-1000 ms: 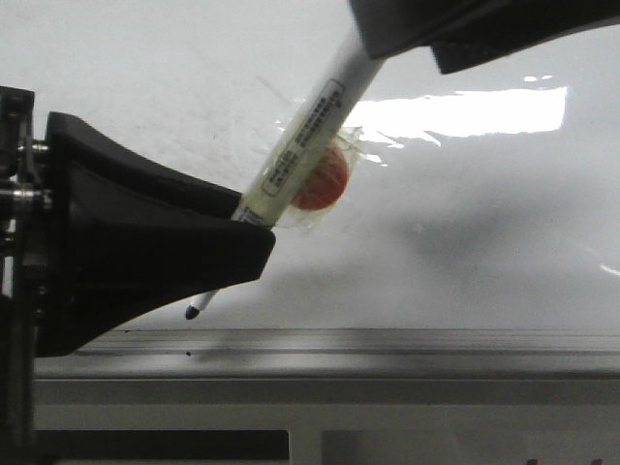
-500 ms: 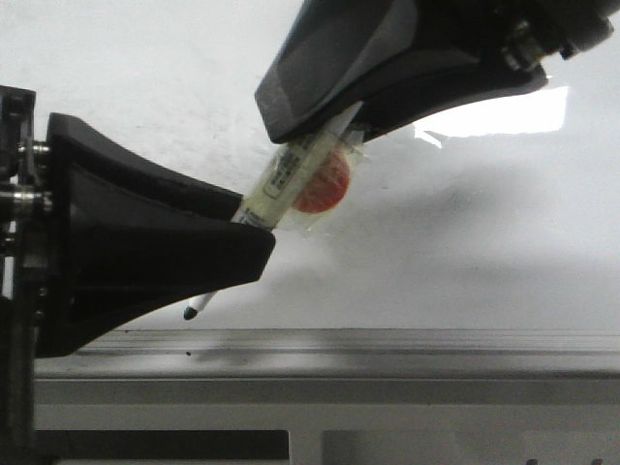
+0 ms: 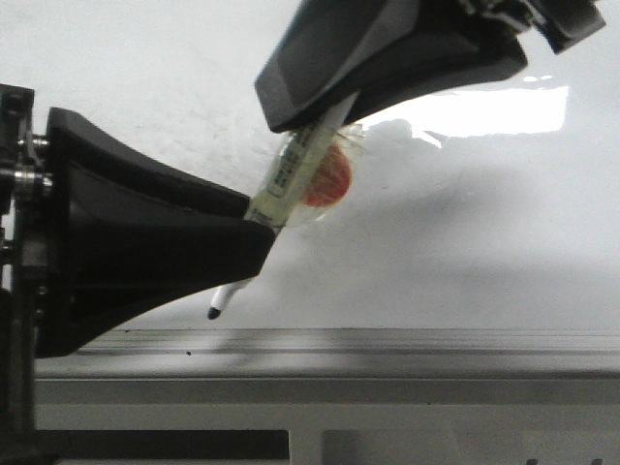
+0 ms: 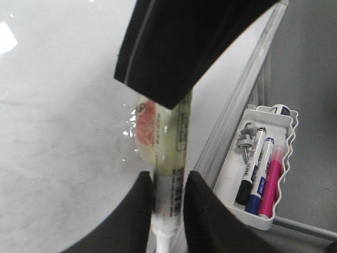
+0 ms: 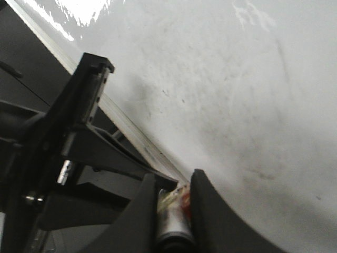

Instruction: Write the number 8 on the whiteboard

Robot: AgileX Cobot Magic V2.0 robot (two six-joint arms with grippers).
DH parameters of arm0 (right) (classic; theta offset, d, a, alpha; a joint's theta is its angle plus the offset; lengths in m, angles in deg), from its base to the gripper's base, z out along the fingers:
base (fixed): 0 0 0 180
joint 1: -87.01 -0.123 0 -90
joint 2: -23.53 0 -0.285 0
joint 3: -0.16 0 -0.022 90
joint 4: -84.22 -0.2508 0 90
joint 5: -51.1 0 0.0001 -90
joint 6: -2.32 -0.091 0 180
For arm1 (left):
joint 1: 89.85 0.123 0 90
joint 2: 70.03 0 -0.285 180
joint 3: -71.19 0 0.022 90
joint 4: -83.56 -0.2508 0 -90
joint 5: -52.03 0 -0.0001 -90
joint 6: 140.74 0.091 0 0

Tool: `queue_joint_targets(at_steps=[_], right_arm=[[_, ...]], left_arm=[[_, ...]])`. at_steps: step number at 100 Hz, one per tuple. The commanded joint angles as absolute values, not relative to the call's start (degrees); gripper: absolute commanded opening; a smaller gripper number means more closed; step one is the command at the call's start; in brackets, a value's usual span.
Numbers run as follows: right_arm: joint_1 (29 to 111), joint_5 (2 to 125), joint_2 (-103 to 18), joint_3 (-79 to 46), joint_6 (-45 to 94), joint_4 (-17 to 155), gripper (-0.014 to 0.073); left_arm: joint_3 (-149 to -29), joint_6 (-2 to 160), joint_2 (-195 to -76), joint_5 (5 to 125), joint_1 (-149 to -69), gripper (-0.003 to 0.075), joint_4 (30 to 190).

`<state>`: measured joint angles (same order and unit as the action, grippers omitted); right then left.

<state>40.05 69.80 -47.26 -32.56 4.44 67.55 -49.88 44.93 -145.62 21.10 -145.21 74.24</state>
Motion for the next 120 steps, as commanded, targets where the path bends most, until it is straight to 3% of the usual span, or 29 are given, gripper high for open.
queue_joint_targets(at_steps=[1,31,55,87,120], right_arm=[[40.34,66.65,-46.18,-30.77,4.82,68.16,-0.0071],[40.44,68.46,-44.40,-28.87,4.82,68.16,-0.0071],[44.45,74.38,-44.40,-20.84,4.82,72.42,-0.0071],[53.72,72.80,-46.42,-14.05,4.82,73.33,-0.0071],[54.20,80.37,-52.20,-13.54,5.97,75.37,-0.0070]], left_arm=[[-51.47,44.29,-143.37,17.61,-145.12,0.0173,77.27],[-51.47,44.29,-132.48,30.10,-145.12,0.0173,78.65],[-51.47,44.29,-124.53,31.93,-145.12,0.0173,80.13],[-51.47,44.29,-124.13,31.93,-145.12,0.0173,82.47],[-51.47,44.29,-124.13,31.93,-145.12,0.0173,82.47]])
